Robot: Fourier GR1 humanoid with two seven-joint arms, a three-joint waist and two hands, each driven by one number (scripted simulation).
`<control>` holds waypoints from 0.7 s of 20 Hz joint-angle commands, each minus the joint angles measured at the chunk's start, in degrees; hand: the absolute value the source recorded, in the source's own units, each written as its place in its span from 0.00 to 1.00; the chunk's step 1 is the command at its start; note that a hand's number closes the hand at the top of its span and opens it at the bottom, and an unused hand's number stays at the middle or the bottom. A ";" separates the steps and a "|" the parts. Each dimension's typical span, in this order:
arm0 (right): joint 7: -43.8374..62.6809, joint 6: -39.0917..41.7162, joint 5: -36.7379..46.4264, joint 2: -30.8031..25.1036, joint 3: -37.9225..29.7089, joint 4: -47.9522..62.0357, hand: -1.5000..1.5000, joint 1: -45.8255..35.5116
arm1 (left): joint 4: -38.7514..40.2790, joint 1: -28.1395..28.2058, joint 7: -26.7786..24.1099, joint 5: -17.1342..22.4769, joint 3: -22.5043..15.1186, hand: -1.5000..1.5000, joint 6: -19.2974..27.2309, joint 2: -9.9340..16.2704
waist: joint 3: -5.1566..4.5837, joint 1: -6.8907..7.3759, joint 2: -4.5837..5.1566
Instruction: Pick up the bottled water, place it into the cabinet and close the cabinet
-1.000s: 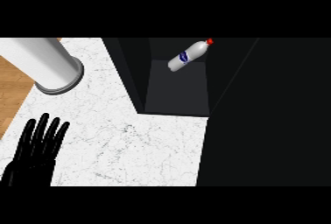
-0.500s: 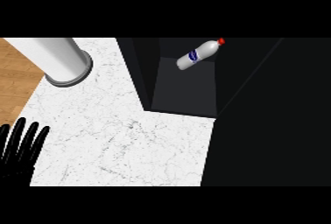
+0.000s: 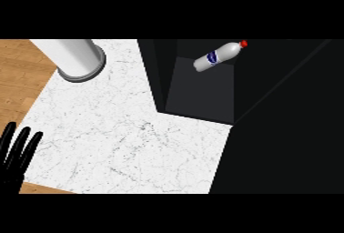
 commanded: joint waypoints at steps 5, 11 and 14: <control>6.94 3.75 2.43 -0.35 6.32 -1.47 1.00 -9.87 | 0.29 -0.06 1.00 0.77 1.06 0.00 -2.78 2.26 | -0.45 3.91 0.63; 7.82 5.73 1.84 -2.25 4.57 -1.42 1.00 -15.88 | 0.41 -0.39 1.43 1.14 1.40 0.00 -3.25 2.70 | -0.57 4.50 0.18; 9.32 6.04 1.11 -2.75 3.95 -0.66 1.00 -17.53 | 0.62 -0.70 1.35 1.27 2.51 0.00 -3.47 3.38 | -0.61 4.43 0.32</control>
